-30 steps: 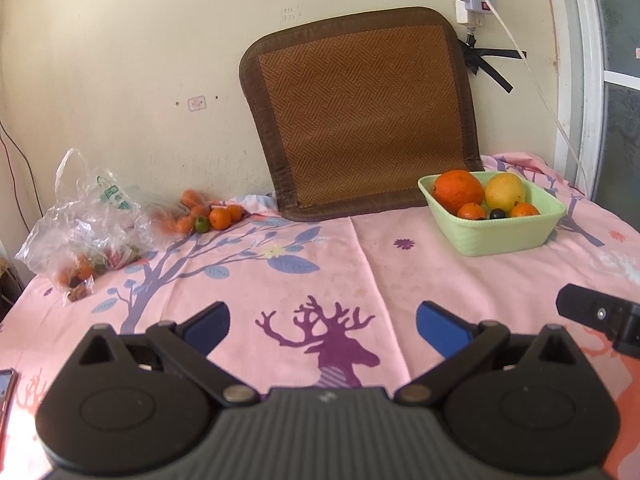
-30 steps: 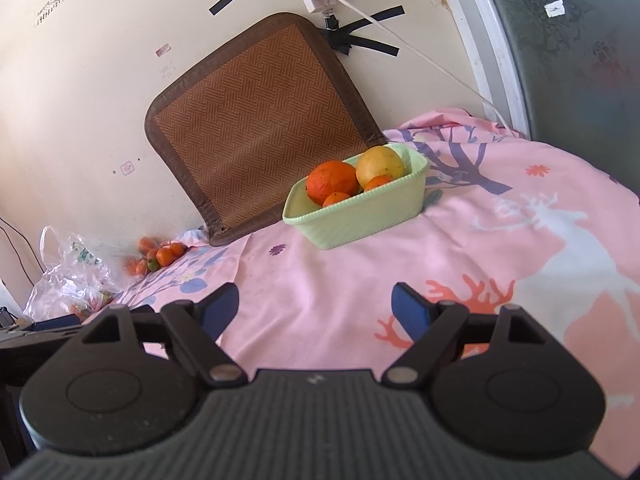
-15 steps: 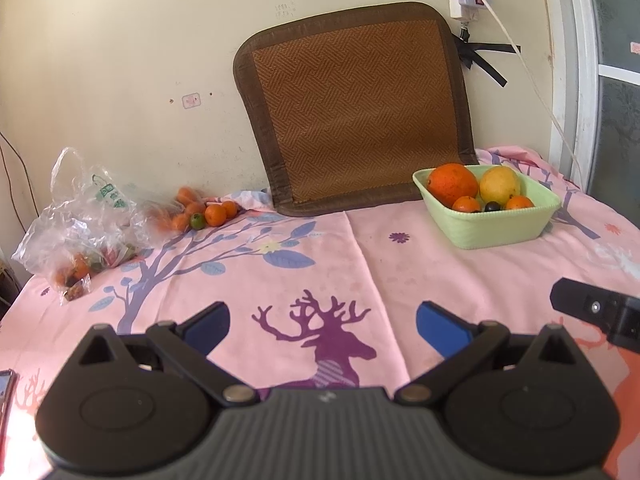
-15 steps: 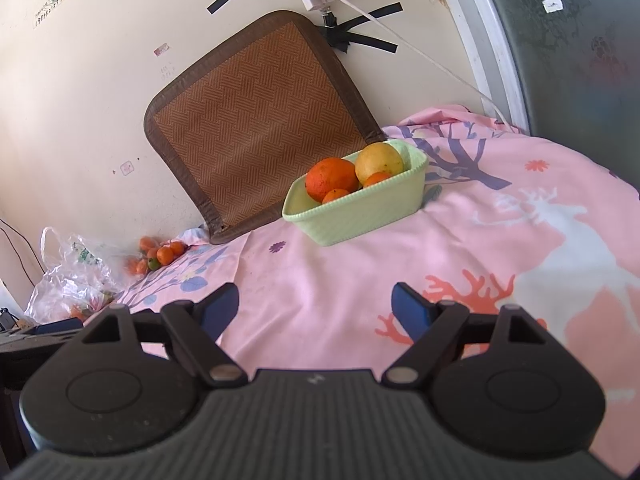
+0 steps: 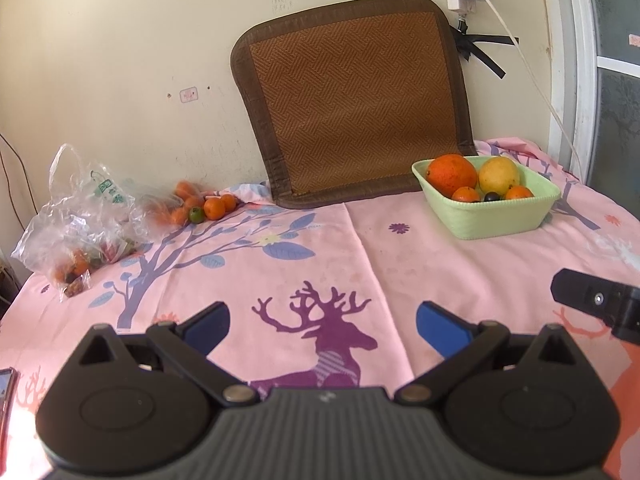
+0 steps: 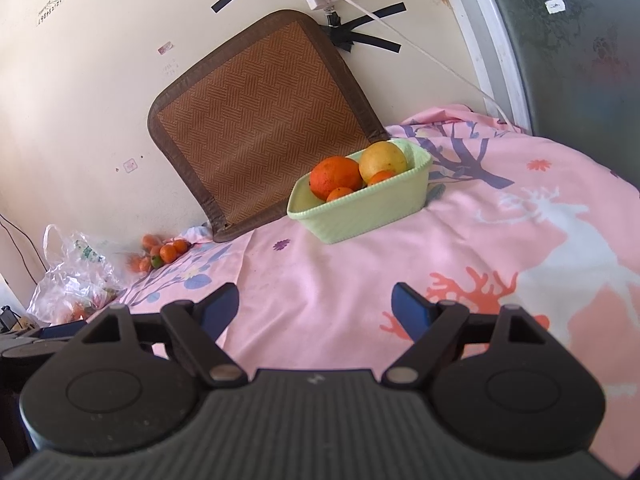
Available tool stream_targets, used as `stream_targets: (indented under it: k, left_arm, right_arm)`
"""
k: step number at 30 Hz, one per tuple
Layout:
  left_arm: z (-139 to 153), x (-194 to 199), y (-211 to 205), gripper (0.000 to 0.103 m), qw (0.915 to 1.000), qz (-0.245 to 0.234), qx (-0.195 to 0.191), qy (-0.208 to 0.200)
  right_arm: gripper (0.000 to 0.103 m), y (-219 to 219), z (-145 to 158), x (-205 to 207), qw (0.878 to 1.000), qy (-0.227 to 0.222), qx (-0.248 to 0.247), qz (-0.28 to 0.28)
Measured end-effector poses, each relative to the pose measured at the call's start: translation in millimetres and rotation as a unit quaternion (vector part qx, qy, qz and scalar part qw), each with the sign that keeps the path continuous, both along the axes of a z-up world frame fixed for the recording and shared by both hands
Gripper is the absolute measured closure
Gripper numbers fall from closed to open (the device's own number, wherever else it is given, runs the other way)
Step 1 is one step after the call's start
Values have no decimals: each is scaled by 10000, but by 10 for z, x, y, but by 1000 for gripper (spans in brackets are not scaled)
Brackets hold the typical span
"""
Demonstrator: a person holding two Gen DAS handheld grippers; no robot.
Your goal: Organize fruits
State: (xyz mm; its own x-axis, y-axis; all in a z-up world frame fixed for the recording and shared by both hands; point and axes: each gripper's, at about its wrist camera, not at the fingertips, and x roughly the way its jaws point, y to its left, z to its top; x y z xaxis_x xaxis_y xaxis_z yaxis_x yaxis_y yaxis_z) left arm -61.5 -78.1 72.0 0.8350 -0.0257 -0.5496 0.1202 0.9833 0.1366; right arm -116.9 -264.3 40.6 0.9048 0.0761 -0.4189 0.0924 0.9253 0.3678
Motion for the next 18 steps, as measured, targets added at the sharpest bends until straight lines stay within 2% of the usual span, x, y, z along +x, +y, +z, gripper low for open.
stream_targets:
  k: [18]
  left_arm:
    - [-61,-9,-38,0,9999,-68,39,132]
  right_arm:
    - [18,13,2,-12,10000,-1,22,-2]
